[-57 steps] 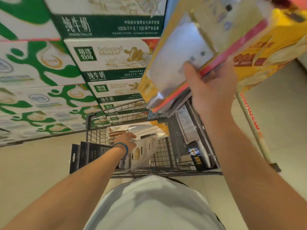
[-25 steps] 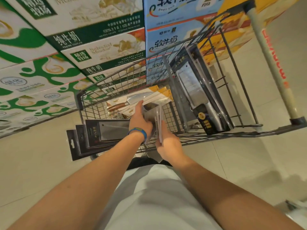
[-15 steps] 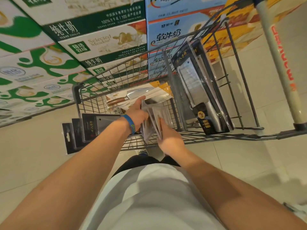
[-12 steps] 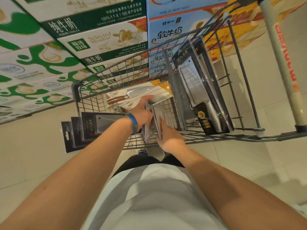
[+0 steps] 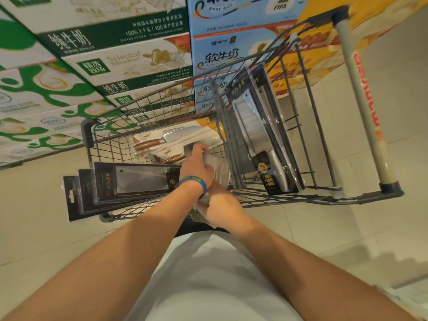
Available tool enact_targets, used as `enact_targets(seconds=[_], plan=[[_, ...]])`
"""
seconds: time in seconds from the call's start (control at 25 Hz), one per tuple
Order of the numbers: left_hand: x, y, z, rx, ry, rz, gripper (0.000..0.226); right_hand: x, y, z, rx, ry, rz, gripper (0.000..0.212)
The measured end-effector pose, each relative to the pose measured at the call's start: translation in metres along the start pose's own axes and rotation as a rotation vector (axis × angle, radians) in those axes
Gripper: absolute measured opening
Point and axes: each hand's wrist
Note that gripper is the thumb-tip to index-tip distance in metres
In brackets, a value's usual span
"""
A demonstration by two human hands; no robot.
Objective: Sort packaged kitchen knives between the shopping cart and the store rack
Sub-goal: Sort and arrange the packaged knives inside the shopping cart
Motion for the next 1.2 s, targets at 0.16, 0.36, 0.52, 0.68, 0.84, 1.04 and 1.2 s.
enact_targets(seconds=[0.16, 0.36, 0.52, 0.68, 0.84, 1.04, 1.2], plan=[[0.017, 0.004, -0.010, -0.028, -0.046, -0.031, 0.045, -0.025, -0.014, -0.023, -0.275, 0.202, -0.154, 0.031], [0.022, 0.007, -0.015, -0.046, -0.030, -0.090, 0.044, -0.035, -0.018, -0.059, -0.224, 0.501, -0.298, 0.020], [0.020, 0.004, -0.013, -0.094, 0.006, -0.127, 0.045, -0.024, -0.009, -0.083, -0.212, 0.518, -0.389, 0.027], [0.017, 0.000, -0.008, -0.121, 0.022, -0.096, 0.046, 0.018, 0.025, -0.138, 0.050, 0.665, -0.115, 0.027], [0.014, -0.003, -0.004, -0.128, 0.047, -0.087, 0.046, 0.071, 0.062, -0.185, -0.229, 0.451, 0.162, 0.063], [0.009, -0.008, -0.003, -0.109, 0.040, -0.089, 0.046, 0.101, 0.056, -0.176, -0.334, 0.489, 0.217, 0.059], [0.008, -0.014, -0.011, -0.131, 0.011, -0.093, 0.051, 0.106, 0.057, -0.180, -0.155, 0.501, 0.139, 0.060]])
Point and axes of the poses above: each hand's wrist, its own x-axis towards the middle knuckle, its own z-axis out of the palm, y = z × x, and after that the axes turned 2 degrees about -z, right-handed
